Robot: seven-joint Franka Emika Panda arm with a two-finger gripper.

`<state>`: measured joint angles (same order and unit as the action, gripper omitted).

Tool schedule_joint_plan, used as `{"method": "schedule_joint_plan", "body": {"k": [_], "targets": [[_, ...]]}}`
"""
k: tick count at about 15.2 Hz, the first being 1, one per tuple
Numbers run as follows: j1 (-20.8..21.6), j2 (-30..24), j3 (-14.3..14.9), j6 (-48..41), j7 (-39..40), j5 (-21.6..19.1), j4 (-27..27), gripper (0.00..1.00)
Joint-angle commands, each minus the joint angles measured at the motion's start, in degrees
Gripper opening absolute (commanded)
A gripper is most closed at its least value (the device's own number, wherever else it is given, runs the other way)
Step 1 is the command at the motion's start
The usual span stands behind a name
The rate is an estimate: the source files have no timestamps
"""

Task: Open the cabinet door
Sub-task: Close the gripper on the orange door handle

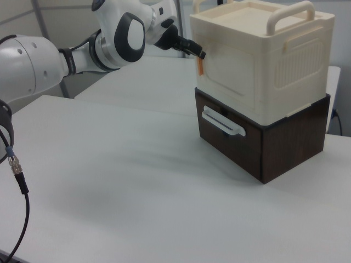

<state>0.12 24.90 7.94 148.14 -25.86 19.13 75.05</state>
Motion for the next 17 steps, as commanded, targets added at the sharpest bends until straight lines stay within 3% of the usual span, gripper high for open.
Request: {"method": "schedule_joint_plan", "body": {"k": [1,4,17], "targets": [[0.76,1.47,0.77,0.93,-10.14,7.57,-1.22,0.67],[0.76,1.82,0.59,0.93,-15.09,13.12,-1.22,0.67],[1.20,2.70,0.24,0.84,-16.06,13.30,-2.80,0.66]]}}
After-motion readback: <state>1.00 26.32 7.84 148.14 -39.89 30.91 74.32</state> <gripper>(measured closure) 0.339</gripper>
